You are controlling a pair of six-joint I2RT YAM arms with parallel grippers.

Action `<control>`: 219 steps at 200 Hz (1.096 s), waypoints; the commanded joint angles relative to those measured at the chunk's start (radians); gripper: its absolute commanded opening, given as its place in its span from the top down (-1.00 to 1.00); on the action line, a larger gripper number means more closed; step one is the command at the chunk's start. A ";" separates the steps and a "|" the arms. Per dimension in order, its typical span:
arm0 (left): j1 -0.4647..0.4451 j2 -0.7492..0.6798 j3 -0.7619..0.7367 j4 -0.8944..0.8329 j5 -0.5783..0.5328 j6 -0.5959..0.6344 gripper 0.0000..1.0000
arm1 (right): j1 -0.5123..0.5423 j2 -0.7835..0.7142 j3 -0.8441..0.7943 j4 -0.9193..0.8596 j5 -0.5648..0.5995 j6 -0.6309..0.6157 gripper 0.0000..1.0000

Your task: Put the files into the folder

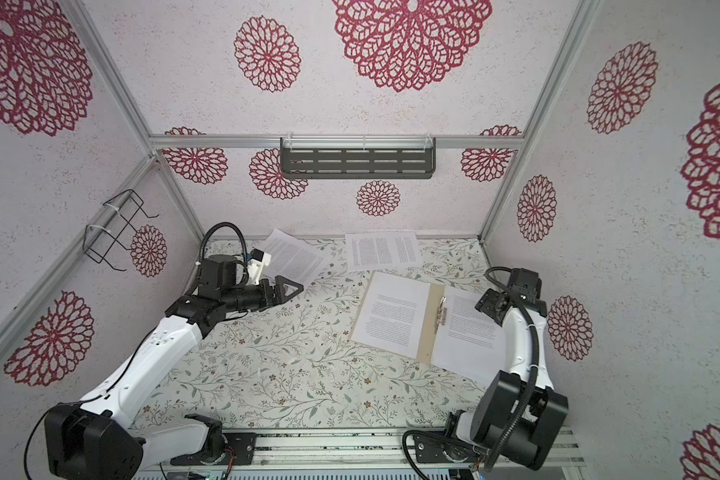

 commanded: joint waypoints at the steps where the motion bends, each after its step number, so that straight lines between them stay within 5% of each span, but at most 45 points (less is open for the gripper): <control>1: -0.001 -0.088 0.023 -0.011 -0.070 0.017 -0.95 | 0.063 -0.010 -0.070 0.068 -0.105 0.068 -0.53; 51: -0.001 -0.146 -0.086 -0.007 0.109 0.121 -0.95 | 0.199 0.121 -0.100 0.171 -0.168 0.037 -0.21; 102: -0.028 -0.159 -0.120 -0.018 0.064 0.155 -0.95 | 0.219 0.274 -0.047 0.211 -0.157 0.045 0.18; 148: -0.020 -0.121 -0.109 -0.026 0.067 0.157 -0.95 | 0.220 0.322 -0.034 0.229 -0.163 0.033 0.22; 219: -0.012 -0.103 -0.109 -0.024 0.063 0.156 -0.95 | 0.220 0.359 -0.029 0.240 -0.194 0.018 0.56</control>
